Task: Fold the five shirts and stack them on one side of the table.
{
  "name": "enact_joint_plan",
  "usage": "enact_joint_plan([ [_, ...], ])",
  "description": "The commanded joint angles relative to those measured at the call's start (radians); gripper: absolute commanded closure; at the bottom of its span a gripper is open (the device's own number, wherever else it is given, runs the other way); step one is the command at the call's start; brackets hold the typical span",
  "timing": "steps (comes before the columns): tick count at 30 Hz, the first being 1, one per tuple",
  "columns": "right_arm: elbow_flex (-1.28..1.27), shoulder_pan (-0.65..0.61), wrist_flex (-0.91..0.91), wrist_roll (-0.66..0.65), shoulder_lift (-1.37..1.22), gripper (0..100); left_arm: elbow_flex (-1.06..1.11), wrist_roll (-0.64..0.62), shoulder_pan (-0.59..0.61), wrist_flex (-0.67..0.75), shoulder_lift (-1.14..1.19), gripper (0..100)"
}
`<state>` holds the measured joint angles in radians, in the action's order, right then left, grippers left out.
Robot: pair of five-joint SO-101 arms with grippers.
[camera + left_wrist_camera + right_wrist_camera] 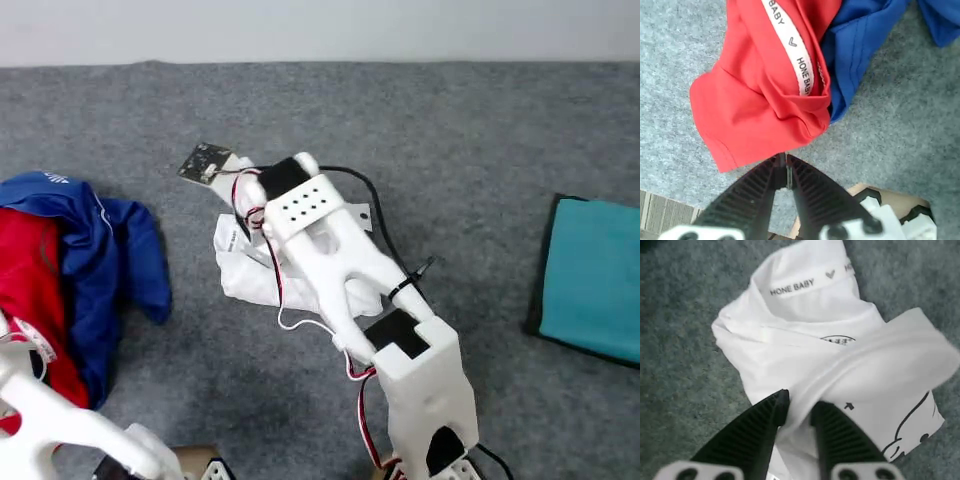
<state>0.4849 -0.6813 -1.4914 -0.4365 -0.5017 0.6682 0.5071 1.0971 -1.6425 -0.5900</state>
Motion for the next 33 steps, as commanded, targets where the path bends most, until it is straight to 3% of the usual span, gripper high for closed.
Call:
enact_joint_plan([
  [1, 0.098, -0.05, 0.015, 0.009, 0.016, 74.8, -0.001, 0.005, 0.002, -0.003, -0.029, 99],
  [9, 0.37, -0.076, -0.11, 0.005, 0.008, 81.8, -0.004, 0.005, -0.005, 0.012, -0.029, 99],
  [14, 0.37, 0.056, -0.237, 0.003, -0.01, 99.0, -0.007, 0.005, -0.005, 0.012, -0.029, 99],
  [19, 0.371, 0.225, -0.283, 0.003, -0.117, 97.9, -0.007, 0.005, -0.005, 0.028, -0.029, 99],
  [23, 0.376, 0.272, -0.285, 0.003, -0.197, 97.9, -0.007, 0.005, -0.005, 0.064, -0.029, 99],
  [27, 0.374, 0.209, -0.288, 0.005, -0.259, 97.9, -0.007, 0.008, -0.005, 0.091, -0.029, 99],
  [33, 0.377, -0.058, -0.303, 0.006, -0.245, 99.0, -0.001, 0.008, -0.005, 0.112, -0.029, 99],
])
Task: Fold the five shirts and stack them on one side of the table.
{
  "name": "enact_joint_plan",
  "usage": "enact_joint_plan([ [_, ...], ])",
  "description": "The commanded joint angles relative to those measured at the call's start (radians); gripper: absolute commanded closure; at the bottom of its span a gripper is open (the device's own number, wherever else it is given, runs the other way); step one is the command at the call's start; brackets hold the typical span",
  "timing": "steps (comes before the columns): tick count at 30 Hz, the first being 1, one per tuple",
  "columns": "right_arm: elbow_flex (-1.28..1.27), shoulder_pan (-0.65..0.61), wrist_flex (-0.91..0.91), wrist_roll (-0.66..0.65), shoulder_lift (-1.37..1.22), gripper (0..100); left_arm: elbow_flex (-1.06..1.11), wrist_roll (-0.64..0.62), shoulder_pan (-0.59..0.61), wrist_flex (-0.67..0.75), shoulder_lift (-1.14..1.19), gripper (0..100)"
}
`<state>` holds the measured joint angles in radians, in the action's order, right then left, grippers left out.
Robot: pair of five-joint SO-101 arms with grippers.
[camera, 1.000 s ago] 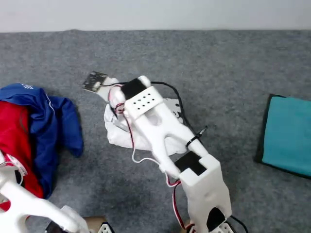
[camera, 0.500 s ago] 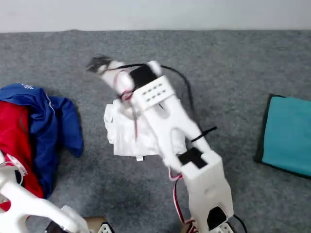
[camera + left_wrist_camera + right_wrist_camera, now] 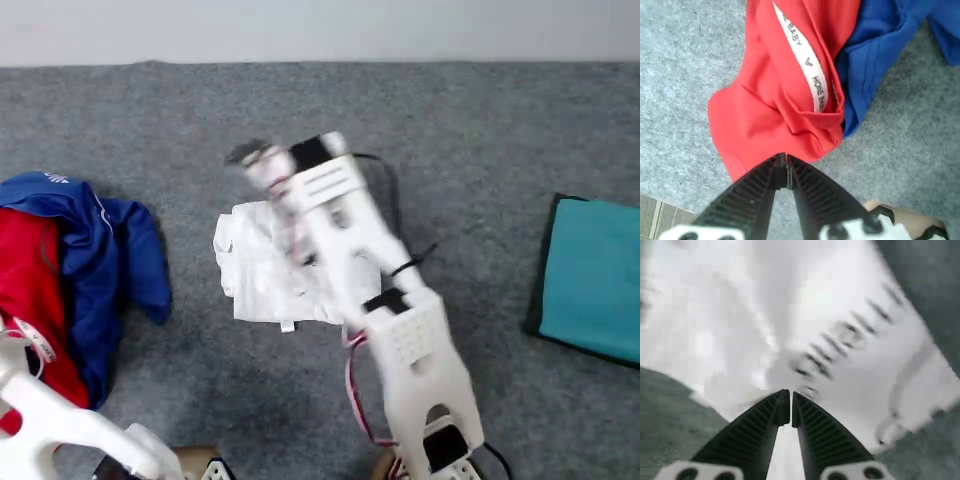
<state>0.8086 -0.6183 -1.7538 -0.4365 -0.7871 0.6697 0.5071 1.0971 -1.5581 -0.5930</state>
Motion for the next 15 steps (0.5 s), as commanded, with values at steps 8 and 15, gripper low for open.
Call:
enact_joint_plan([
  [8, 0.087, -0.165, -0.038, 0.003, 0.196, 99.0, -0.001, 0.008, -0.005, 0.072, -0.02, 99],
  [15, 0.08, -0.002, -0.042, 0.005, 0.162, 99.0, -0.001, 0.008, -0.006, 0.098, -0.018, 99],
])
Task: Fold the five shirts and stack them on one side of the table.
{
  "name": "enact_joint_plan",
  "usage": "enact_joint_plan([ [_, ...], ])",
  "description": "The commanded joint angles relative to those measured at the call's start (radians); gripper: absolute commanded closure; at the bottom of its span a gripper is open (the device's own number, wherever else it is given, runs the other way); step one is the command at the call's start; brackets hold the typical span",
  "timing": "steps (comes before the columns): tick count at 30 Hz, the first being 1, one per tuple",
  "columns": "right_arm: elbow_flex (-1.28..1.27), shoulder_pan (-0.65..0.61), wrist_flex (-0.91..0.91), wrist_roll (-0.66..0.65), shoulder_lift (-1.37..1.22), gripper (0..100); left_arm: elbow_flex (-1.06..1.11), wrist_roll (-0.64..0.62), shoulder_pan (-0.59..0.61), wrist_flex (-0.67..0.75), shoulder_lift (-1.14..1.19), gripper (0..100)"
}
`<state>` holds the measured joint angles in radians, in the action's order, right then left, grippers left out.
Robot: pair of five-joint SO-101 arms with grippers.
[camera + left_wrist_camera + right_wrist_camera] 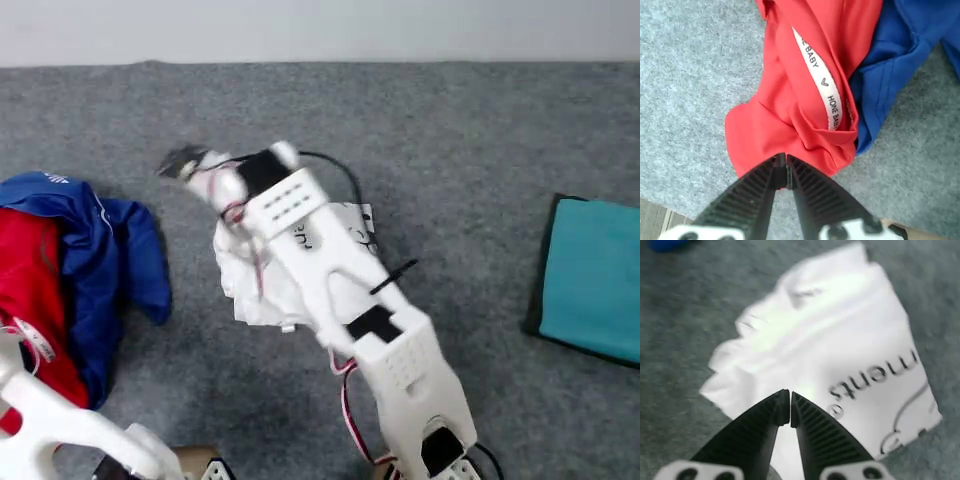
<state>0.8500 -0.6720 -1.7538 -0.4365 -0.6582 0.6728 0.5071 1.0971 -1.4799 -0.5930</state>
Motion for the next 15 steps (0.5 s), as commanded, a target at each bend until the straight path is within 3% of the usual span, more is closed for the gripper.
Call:
enact_joint_plan([
  [1, 0.038, 0.053, -0.042, 0.005, 0.027, 99.0, -0.004, 0.008, -0.006, 0.02, -0.018, 99],
  [11, 0.044, -0.074, -0.036, 0.052, 0.012, 98.9, -0.004, 0.008, -0.011, 0.02, -0.018, 99],
  [15, 0.044, -0.018, -0.042, 0.169, 0.045, 98.9, -0.013, 0.003, -0.15, 0.003, -0.023, 98],
])
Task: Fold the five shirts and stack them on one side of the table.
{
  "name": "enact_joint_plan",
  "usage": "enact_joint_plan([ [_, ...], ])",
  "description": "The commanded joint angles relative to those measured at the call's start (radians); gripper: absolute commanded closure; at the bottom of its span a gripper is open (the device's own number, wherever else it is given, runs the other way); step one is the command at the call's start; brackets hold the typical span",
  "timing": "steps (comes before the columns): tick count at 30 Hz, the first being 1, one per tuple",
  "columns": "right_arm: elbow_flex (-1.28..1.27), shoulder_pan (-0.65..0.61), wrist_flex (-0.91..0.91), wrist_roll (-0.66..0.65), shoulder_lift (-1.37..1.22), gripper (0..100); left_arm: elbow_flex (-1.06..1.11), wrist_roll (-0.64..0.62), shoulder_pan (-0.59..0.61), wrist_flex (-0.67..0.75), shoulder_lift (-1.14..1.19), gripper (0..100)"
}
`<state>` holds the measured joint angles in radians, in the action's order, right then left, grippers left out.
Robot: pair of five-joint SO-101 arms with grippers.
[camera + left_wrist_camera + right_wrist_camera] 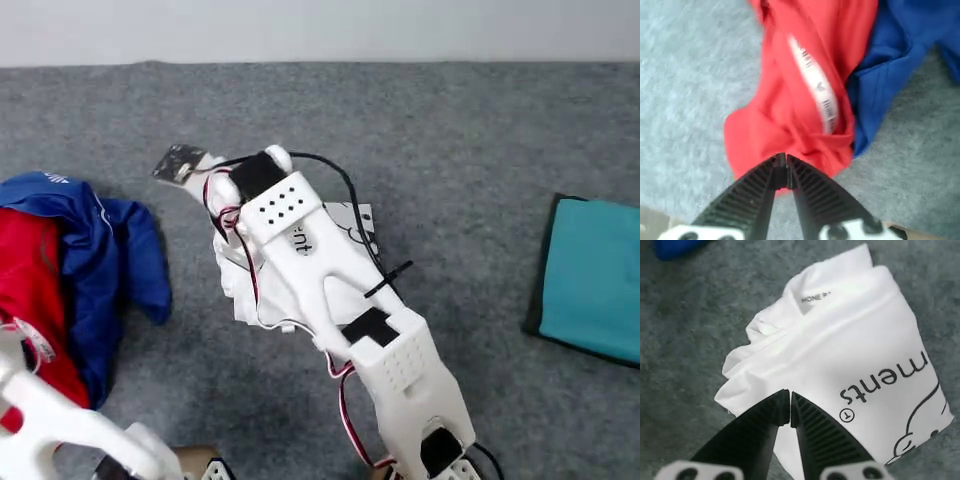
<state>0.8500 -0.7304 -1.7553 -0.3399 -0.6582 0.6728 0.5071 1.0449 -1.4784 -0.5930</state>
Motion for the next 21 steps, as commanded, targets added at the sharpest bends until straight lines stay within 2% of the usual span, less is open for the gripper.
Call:
enact_joint_plan([
  [1, 0.04, 0.068, -0.041, 0.091, 0.068, 98.9, -0.016, 0.0, -0.161, -0.02, -0.023, 96],
  [4, 0.038, 0.145, -0.042, 0.092, 0.14, 98.9, -0.071, -0.121, -0.371, -0.083, -0.017, 93],
  [8, 0.037, 0.265, -0.042, 0.092, 0.234, 98.9, -0.142, -0.324, -0.618, -0.064, -0.015, 93],
  [12, -0.058, 0.397, -0.042, 0.092, 0.346, 97.2, -0.15, -0.384, -0.822, 0.005, -0.014, 93],
  [17, -0.281, 0.533, -0.042, 0.092, 0.533, 97.4, -0.154, -0.387, -0.988, 0.049, 0.132, 93],
  [21, -0.442, 0.616, -0.042, 0.092, 0.69, 97.4, -0.193, -0.428, -1.014, 0.071, 0.367, 93],
])
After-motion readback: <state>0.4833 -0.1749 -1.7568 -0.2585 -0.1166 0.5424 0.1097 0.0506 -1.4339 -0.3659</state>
